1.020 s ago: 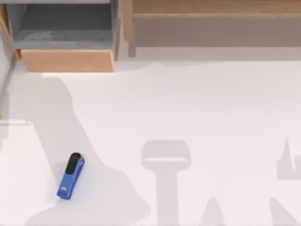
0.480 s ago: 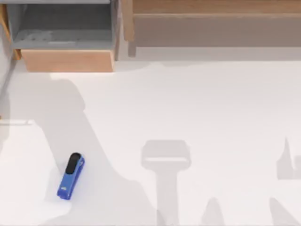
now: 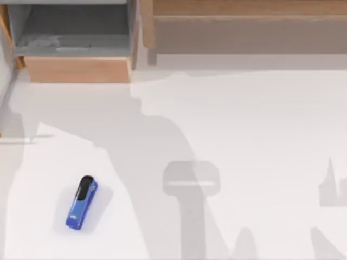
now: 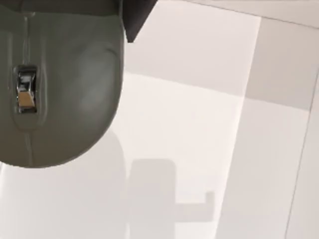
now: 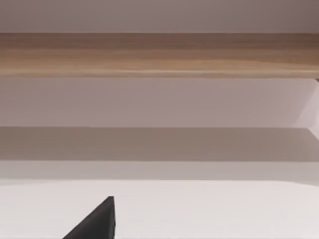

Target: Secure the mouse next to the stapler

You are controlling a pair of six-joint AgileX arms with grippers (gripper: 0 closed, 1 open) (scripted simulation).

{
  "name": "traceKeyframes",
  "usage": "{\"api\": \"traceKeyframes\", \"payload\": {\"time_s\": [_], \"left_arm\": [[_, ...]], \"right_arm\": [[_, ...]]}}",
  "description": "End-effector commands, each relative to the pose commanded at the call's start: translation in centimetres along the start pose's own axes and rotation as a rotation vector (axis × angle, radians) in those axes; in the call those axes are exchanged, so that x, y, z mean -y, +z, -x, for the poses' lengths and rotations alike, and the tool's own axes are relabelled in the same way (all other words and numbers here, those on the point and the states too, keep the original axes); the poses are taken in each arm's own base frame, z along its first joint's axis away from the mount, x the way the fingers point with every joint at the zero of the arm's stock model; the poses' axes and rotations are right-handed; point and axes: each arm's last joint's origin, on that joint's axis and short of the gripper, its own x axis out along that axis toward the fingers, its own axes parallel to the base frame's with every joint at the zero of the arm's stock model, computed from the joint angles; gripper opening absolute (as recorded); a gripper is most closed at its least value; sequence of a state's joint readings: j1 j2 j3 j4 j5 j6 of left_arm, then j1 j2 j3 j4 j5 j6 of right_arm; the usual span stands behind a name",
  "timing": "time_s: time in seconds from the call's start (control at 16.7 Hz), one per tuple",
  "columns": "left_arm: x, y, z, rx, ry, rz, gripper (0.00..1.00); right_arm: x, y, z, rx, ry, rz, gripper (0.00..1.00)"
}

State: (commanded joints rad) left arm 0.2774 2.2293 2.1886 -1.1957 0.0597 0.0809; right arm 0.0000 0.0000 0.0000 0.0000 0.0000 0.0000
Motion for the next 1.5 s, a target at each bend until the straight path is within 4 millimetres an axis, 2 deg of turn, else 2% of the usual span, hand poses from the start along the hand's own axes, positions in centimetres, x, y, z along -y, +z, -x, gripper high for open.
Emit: {"api": "traceKeyframes", "payload": {"time_s": [0.18, 0.3, 0.54, 0.78, 1.08, 1.32, 1.5], "left_arm": [[3.6, -1.2, 3.4, 0.063, -0.038, -0.030, 0.00], [6.5, -2.3, 5.0, 0.088, -0.071, -0.058, 0.00], [12.8, -5.5, 6.3, 0.088, -0.139, -0.112, 0.00], [19.2, -10.1, 4.8, 0.009, -0.170, -0.146, 0.00], [25.9, -18.0, 1.1, -0.140, -0.125, -0.181, 0.00], [28.8, -24.5, -1.4, -0.221, -0.056, -0.211, 0.00], [29.8, -27.9, -2.3, -0.239, -0.022, -0.228, 0.00]], "right_arm": [[0.0, 0.0, 0.0, 0.000, 0.000, 0.000, 1.00], [0.0, 0.0, 0.0, 0.000, 0.000, 0.000, 1.00], [0.0, 0.0, 0.0, 0.000, 0.000, 0.000, 1.00], [0.0, 0.0, 0.0, 0.000, 0.000, 0.000, 1.00], [0.0, 0.0, 0.0, 0.000, 0.000, 0.000, 1.00], [0.0, 0.0, 0.0, 0.000, 0.000, 0.000, 1.00], [0.0, 0.0, 0.0, 0.000, 0.000, 0.000, 1.00]]}}
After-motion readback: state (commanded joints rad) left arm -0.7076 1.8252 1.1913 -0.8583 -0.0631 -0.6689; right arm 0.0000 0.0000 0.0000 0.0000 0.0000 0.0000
